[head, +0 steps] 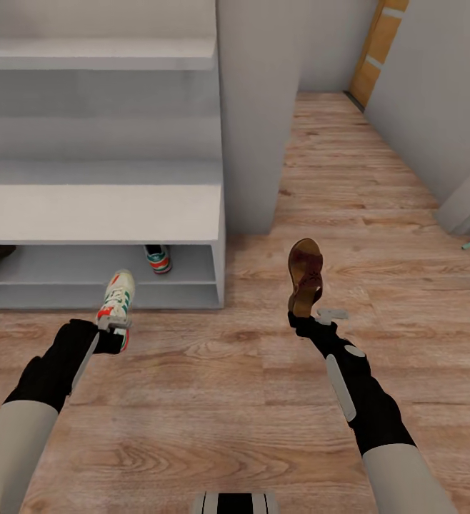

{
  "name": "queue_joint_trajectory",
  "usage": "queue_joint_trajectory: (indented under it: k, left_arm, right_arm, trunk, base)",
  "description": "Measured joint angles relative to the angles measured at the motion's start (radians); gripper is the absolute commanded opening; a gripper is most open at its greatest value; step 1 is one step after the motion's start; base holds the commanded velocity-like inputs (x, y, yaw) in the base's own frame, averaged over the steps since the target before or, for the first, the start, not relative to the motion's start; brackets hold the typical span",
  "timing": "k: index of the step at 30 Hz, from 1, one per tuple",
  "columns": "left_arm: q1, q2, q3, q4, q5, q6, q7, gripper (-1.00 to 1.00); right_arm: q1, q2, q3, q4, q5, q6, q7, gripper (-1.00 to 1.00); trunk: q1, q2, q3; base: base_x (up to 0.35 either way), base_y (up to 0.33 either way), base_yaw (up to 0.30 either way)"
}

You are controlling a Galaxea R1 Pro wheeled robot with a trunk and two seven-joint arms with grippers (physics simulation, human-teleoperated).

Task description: Pick up the two gym shoes and the two sandals from the corridor floor and place them onto the hallstand (shoe rack) in the corridor, making sure they are on the rack and not on the floor. Arrange them so the two gym shoes are next to each other and the two sandals are next to each other.

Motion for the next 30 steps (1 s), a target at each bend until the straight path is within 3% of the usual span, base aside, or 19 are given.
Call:
queue_joint_trajectory:
  k: [10, 18, 30]
  left_arm:
    - [-0.011, 0.0, -0.001, 0.0, 0.0, 0.009, 0.0, -1.0]
    - [-0.011, 0.0, 0.001, 0.0, 0.001, 0.009, 0.0, -1.0]
    - [-0.011, 0.0, -0.001, 0.001, 0.001, 0.009, 0.0, -1.0]
  right_arm:
    - [0.0, 0.0, 0.0, 0.0, 0.0, 0.0, 0.0, -1.0]
    - [0.0, 0.0, 0.0, 0.0, 0.0, 0.0, 0.0, -1.0]
    - [0.0, 0.0, 0.0, 0.0, 0.0, 0.0, 0.0, -1.0]
  trunk:
    - [0.0, 0.0, 0.0]
    - [0.0, 0.0, 0.0]
    - [0.0, 0.0, 0.0]
  base:
    - [0.072, 0.0, 0.0]
    - [0.24, 0.037, 0.0]
    - [0.058, 0.003, 0.0]
